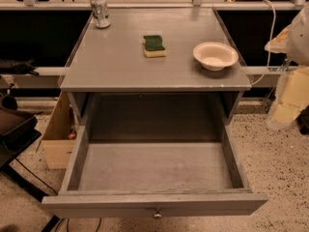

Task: Close top drawer

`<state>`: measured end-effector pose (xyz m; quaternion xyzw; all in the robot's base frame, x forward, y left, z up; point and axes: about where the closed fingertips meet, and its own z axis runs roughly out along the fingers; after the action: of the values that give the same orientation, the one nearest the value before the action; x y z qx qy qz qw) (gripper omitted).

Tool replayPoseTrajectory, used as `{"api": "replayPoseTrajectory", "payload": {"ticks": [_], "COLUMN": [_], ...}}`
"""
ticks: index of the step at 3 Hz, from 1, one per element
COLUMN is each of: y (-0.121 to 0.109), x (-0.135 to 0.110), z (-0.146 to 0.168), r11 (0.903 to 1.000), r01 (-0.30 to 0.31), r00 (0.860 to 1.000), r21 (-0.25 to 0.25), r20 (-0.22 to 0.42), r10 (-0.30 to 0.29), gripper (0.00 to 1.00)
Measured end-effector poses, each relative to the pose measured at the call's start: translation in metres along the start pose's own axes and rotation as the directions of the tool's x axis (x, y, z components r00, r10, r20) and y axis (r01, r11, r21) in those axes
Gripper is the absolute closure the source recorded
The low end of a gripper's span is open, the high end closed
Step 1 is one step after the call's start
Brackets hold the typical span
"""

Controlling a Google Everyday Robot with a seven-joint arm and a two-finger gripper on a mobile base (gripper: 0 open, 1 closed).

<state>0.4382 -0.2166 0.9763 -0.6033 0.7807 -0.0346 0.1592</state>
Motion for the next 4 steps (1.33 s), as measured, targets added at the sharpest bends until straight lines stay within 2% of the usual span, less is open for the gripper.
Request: {"api": "replayPoseTrajectory", "payload": {"ticks": [1, 2, 3, 4], "y": [0.002, 0.021, 0.061, 0.114], "x": [0.001, 0.009, 0.021, 0.032], "z": [0.005, 0.040, 0.065, 0.086], "r11": [1.0000, 0.9983, 0.9954, 0.9924], "r01": [-0.002, -0.013, -0.054, -0.106], "r00": [1.000, 0.999, 0.994, 0.974], "r21": [-0.007, -0.057, -0.079, -0.061], "r20": [0.004, 0.030, 0.094, 0.194], "r10": [0.002, 0.014, 0.061, 0.116], "gripper": [0.00, 0.00, 0.18, 0.42]}}
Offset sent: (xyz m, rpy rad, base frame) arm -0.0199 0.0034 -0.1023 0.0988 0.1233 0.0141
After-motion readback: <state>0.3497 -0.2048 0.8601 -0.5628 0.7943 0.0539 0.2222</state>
